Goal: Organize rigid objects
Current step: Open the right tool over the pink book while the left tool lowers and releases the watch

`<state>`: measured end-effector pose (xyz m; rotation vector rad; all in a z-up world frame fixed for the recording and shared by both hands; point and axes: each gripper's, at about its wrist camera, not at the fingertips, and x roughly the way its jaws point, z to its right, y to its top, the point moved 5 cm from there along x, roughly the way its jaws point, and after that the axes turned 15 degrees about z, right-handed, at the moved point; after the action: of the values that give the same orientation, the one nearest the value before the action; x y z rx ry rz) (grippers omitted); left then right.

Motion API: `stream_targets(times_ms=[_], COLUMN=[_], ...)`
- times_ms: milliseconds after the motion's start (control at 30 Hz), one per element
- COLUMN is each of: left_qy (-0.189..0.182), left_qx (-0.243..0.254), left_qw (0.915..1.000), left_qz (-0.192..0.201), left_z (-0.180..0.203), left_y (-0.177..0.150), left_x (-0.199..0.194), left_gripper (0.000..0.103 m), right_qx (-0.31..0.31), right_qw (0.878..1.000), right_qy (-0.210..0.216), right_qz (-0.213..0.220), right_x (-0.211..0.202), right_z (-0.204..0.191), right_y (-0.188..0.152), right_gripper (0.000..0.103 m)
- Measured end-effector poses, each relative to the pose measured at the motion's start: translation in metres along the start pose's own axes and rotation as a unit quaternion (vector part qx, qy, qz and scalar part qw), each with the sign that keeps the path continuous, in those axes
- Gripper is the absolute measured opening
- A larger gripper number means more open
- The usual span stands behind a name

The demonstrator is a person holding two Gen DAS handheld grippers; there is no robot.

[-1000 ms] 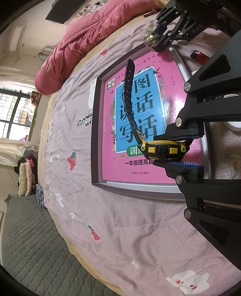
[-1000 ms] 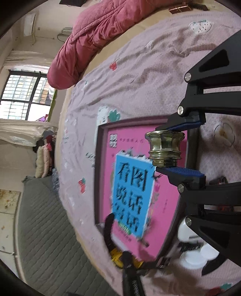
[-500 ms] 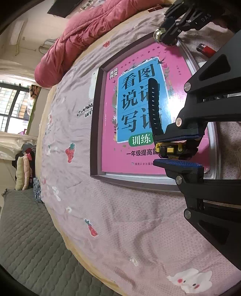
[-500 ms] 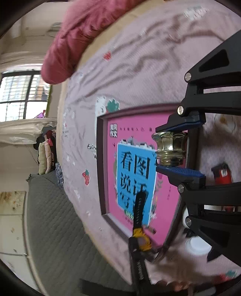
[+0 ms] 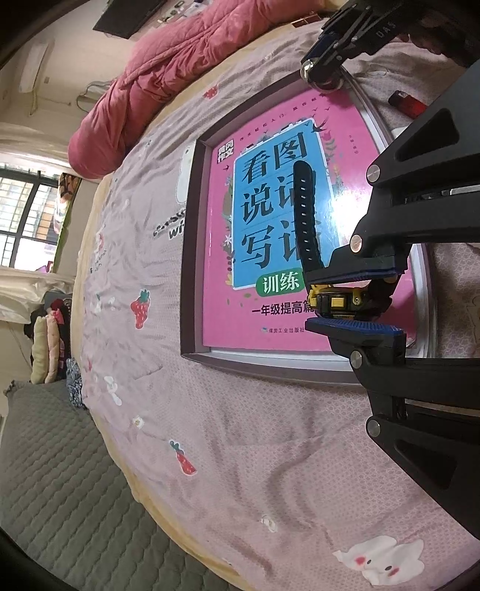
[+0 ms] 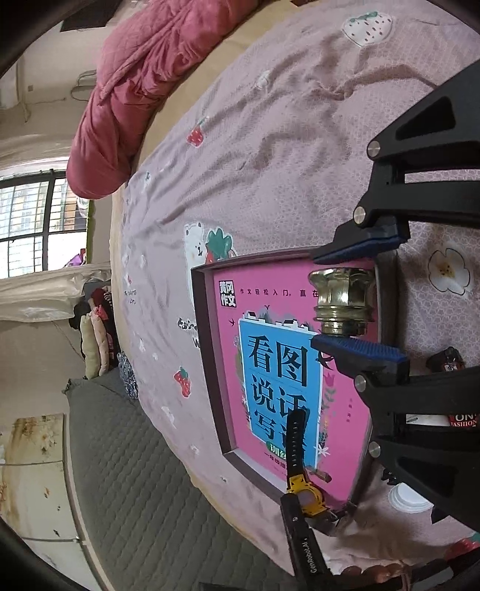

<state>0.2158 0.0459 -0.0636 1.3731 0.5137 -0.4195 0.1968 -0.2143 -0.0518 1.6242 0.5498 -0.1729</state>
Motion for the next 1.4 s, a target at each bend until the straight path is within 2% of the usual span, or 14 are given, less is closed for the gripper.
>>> stream_targets(times_ms=[100, 733, 967, 1033, 1100, 1133, 1233, 1400], left_qy=[0.0, -0.01, -0.005, -0.004, -0.003, -0.003, 0.006, 0.008], left_qx=[0.0, -0.011, -0.012, -0.012, -0.014, -0.015, -0.011, -0.014], left_qw=[1.0, 0.9997, 0.9997, 0.9997, 0.9996, 0.9995, 0.9991, 0.9991], left_qz=[0.009, 0.018, 0.019, 0.021, 0.025, 0.027, 0.04, 0.039], left_z=[0.0, -0.002, -0.004, -0.005, -0.006, -0.006, -0.009, -0.015], left_y=[0.003, 0.008, 0.008, 0.008, 0.009, 0.01, 0.014, 0.014], left_x=[-0.004, -0.01, -0.013, -0.014, -0.016, -0.017, -0.022, -0.027], left_gripper=[0.018, 0.019, 0.025, 0.031, 0.045, 0.047, 0.048, 0.049], right_qx=[-0.013, -0.034, -0.04, -0.042, -0.042, -0.041, -0.042, -0.043], right_qw=[1.0, 0.999, 0.999, 0.999, 0.999, 0.999, 0.999, 0.999], right_qy=[0.0, 0.003, 0.012, 0.014, 0.015, 0.016, 0.015, 0.015], right_qz=[0.006, 0.011, 0.02, 0.023, 0.024, 0.025, 0.026, 0.027], right_x=[-0.002, -0.003, -0.008, -0.009, -0.01, -0.01, -0.011, -0.012], right_z=[-0.004, -0.01, -0.015, -0.017, -0.017, -0.017, -0.015, -0.016], right_y=[0.002, 0.003, 0.005, 0.006, 0.007, 0.007, 0.007, 0.008], right_gripper=[0.048, 0.049, 0.049, 0.049, 0.049, 0.049, 0.051, 0.054])
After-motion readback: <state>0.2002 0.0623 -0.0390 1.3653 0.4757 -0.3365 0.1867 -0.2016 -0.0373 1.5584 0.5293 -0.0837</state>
